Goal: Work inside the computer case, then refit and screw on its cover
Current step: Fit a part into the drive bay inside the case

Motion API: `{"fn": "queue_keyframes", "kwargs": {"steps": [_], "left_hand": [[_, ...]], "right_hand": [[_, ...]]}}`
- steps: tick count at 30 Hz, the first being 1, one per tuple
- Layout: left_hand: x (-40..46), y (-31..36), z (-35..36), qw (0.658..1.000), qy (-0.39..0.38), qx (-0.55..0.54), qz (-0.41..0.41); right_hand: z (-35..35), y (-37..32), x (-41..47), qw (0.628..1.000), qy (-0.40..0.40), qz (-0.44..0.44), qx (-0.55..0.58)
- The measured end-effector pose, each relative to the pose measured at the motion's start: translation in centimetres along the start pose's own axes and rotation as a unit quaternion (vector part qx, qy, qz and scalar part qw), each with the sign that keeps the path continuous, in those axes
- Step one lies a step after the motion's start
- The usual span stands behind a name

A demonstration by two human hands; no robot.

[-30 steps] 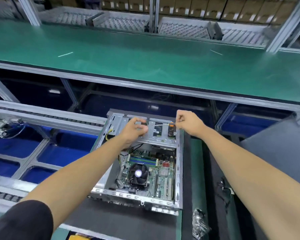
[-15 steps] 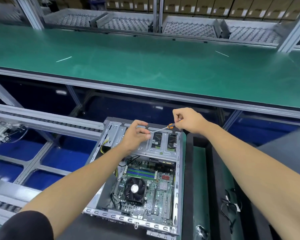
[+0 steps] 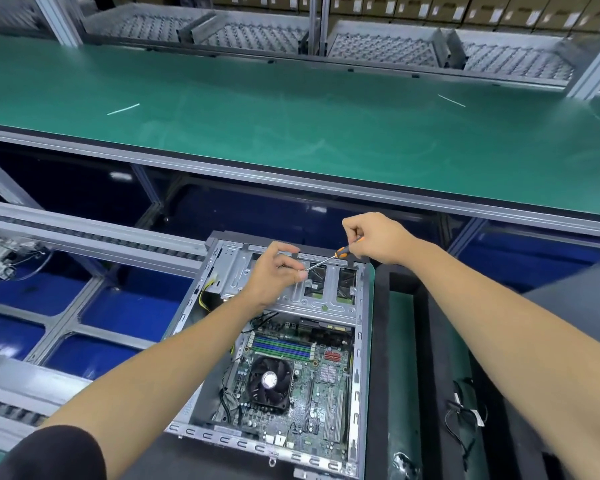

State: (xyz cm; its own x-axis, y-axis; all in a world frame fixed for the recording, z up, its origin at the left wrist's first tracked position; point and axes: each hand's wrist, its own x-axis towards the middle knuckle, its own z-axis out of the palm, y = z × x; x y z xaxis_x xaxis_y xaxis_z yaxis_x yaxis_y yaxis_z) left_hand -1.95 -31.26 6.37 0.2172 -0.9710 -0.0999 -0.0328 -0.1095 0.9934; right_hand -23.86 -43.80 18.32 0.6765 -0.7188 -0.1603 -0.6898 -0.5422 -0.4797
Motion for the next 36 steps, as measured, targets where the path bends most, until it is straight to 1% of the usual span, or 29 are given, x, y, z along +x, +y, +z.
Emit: {"fn": "queue_keyframes", "kwargs": {"steps": [5,12,18,22,26,31,33,36], "left_hand": [[0.2,-0.2,0.6,0.999,-0.003,0.027,0.019],[0.0,-0.8,0.7,1.0,-0.004,0.011,0.022],[-0.1,-0.8,0.4,1.0,-0.015,0.003,0.018],[0.0,-0.7,0.4,0.999,0.008,-0.026,0.017],[0.0,-0.5,0.2,0.998,0.012,-0.054,0.009],[0.1,-0.9,-0.2,0.993,0.056,-0.108,0.004],[0.1,-1.0,-0.5,0.992,0.052,-0.116,-0.001],[0.1,-1.0,-0.4,0.994,0.041,-0.099,-0.004]], "right_hand": [[0.1,-0.4,-0.1,0.999,0.006,-0.005,-0.042],[-0.4,-1.4,0.1,0.996,0.008,-0.028,-0.087],[-0.3,-1.4,0.2,0.998,0.008,-0.008,-0.061],[-0.3,-1.4,0.2,1.0,0.011,0.005,-0.028],[-0.3,-1.7,0.2,1.0,0.016,0.016,0.013],[0.2,-2.2,0.4,0.996,0.033,0.017,0.079],[0.3,-2.2,0.5,0.997,0.024,0.019,0.066],[0.0,-2.0,0.5,0.999,0.009,0.016,0.047]]}}
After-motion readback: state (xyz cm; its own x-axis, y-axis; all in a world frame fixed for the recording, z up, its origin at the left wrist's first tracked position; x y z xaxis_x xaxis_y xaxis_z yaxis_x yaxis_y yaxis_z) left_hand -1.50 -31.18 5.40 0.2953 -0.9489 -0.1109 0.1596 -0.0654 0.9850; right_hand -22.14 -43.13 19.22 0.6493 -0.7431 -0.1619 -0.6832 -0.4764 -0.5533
